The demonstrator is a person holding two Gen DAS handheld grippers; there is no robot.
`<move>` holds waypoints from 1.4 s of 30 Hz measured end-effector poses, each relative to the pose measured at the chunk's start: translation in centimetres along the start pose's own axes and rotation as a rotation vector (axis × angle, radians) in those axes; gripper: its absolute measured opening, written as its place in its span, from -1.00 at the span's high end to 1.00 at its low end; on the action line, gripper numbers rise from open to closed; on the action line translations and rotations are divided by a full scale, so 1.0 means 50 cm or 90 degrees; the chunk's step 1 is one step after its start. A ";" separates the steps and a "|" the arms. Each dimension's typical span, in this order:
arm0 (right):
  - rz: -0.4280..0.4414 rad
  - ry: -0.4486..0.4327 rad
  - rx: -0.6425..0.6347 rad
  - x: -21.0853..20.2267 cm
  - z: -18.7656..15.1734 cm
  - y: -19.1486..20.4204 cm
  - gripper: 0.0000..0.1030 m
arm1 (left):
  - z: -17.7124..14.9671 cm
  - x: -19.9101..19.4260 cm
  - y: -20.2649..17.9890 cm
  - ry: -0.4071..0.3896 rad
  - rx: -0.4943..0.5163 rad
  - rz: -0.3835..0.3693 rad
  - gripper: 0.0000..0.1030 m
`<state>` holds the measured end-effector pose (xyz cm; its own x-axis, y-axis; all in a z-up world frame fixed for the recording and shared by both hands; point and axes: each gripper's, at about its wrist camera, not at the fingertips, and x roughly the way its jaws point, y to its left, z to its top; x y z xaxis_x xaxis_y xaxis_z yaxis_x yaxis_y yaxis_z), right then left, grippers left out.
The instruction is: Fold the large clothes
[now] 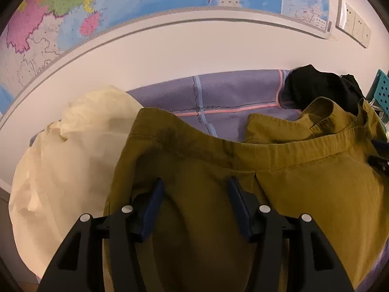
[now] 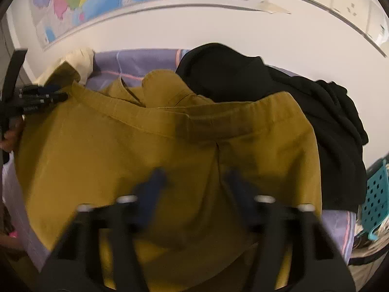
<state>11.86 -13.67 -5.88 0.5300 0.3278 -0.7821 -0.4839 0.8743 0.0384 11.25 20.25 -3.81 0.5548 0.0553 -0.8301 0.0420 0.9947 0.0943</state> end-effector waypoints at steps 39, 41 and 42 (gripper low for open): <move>0.168 -0.109 0.274 -0.157 -0.317 -0.128 -0.63 | -0.340 -0.148 0.099 -0.087 -0.148 -0.176 -0.59; 0.190 -0.111 0.273 -0.145 -0.312 -0.124 -0.15 | -0.327 -0.131 0.078 -0.070 -0.148 -0.179 -0.40; 0.198 -0.117 0.277 -0.149 -0.314 -0.128 0.03 | -0.321 -0.125 0.067 -0.062 -0.148 -0.171 -0.06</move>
<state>0.07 -27.33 -10.09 0.5398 0.6161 -0.5736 -0.3251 0.7811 0.5331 -5.42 24.66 -7.15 0.6265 -0.2079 -0.7511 0.0134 0.9665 -0.2564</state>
